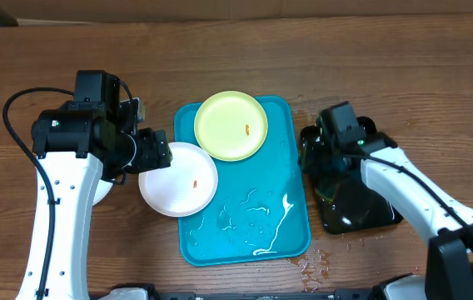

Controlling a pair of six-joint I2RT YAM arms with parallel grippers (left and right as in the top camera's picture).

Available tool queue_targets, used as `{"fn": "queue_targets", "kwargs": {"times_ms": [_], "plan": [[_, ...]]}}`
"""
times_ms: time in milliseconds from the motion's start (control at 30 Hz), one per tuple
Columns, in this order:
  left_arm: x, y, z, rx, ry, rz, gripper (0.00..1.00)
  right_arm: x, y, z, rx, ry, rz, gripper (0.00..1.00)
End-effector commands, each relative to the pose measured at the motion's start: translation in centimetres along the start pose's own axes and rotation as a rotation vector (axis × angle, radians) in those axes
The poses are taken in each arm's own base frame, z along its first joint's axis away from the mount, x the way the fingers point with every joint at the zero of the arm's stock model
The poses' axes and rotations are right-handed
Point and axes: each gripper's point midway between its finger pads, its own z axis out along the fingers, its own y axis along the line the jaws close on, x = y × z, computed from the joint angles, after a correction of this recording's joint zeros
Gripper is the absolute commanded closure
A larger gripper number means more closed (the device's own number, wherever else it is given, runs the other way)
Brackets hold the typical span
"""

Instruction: Clean dirty plates on tray and stack at the side

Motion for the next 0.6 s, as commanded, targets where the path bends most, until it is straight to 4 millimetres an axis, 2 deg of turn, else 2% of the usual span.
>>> {"fn": "queue_targets", "kwargs": {"times_ms": [0, 100, 133, 167, 233, 300, 367, 433, 500, 567], "plan": [[0.2, 0.7, -0.3, -0.047, 0.003, 0.042, 0.17, -3.7, 3.8, -6.8, -0.098, -0.167, -0.102, 0.58], [0.6, 1.2, -0.3, -0.073, 0.019, 0.04, 0.17, -3.6, 4.9, -11.5, -0.127, -0.223, -0.12, 0.51], [0.7, 1.2, -0.3, -0.074, 0.023, 0.039, 0.17, -3.3, 5.1, -13.3, -0.134, -0.244, -0.124, 0.47], [1.0, 1.2, -0.2, -0.076, 0.033, 0.045, 0.16, -2.5, 5.2, -15.8, -0.143, -0.268, -0.129, 0.39], [1.4, 1.6, 0.3, -0.089, 0.053, 0.042, 0.15, -1.2, 5.1, -18.0, -0.154, -0.288, -0.133, 0.33], [1.9, 1.9, 1.2, -0.099, 0.074, 0.027, 0.16, 0.0, 4.8, -19.4, -0.158, -0.297, -0.136, 0.29], [2.4, 2.2, 2.4, -0.103, 0.094, -0.008, 0.16, 1.1, 4.3, -20.2, -0.154, -0.291, -0.134, 0.3], [2.6, 2.4, 3.8, -0.098, 0.103, -0.018, 0.15, 1.9, 3.8, -20.1, -0.137, -0.268, -0.127, 0.34], [2.9, 2.0, 5.0, -0.063, 0.114, -0.019, 0.15, 2.3, 2.4, -19.2, -0.073, -0.241, -0.098, 0.41], [3.3, 2.2, 5.4, -0.066, 0.125, -0.016, 0.21, 2.3, 1.0, -17.5, -0.001, -0.211, -0.078, 0.41]]}}
